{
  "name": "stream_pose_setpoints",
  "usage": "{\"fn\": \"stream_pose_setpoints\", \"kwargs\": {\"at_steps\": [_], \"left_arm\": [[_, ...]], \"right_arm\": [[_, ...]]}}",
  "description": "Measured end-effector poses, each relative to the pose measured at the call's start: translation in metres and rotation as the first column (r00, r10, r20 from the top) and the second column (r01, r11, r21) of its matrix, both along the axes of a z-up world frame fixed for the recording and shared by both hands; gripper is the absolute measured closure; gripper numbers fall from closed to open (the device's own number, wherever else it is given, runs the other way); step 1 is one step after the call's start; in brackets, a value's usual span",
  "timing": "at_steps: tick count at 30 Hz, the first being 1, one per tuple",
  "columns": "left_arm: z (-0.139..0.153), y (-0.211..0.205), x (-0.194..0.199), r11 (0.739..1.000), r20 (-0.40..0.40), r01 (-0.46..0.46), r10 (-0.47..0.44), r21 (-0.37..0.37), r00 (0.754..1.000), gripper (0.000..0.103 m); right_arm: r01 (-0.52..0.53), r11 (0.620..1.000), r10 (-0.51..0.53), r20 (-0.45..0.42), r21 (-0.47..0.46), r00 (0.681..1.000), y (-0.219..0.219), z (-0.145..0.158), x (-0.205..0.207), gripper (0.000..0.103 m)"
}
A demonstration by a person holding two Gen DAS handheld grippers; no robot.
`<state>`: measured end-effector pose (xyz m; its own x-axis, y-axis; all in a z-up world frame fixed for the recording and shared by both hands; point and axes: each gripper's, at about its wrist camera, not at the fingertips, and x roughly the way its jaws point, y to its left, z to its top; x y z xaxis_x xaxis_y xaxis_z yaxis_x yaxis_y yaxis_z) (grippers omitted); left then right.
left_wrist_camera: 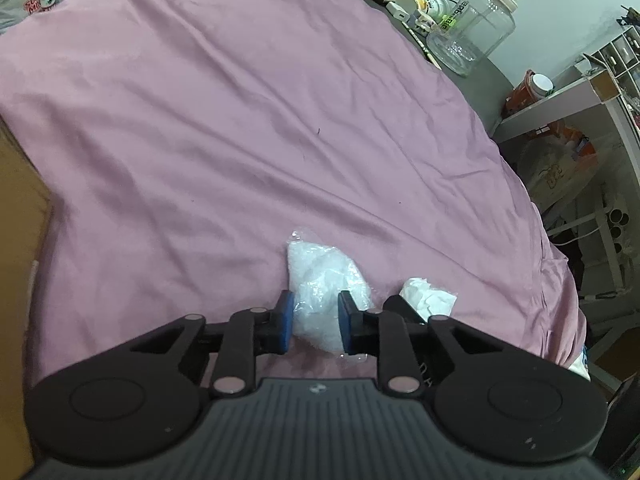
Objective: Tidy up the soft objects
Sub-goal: 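Grasp the clear plastic bag with the left gripper while the right grasps the white paper ball, then carry the plastic bag and paper ball with both grippers over the box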
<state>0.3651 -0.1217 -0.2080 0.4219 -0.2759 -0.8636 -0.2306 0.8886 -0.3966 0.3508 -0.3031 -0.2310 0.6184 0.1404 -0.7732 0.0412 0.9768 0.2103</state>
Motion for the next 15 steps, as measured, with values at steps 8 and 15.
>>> {"fn": "stream_pose_setpoints", "kwargs": {"at_steps": [8, 15], "left_arm": [[0.017, 0.013, -0.018, 1.000, 0.011, -0.008, 0.008, 0.017, 1.000, 0.088], [0.042, 0.023, -0.041, 0.999, 0.055, -0.005, 0.003, 0.039, 0.998, 0.092]], "right_arm": [[0.009, 0.999, -0.009, -0.005, 0.032, 1.000, -0.001, 0.010, -0.025, 0.062], [0.020, 0.998, -0.022, 0.036, 0.060, 0.999, -0.003, 0.033, -0.050, 0.062]]}}
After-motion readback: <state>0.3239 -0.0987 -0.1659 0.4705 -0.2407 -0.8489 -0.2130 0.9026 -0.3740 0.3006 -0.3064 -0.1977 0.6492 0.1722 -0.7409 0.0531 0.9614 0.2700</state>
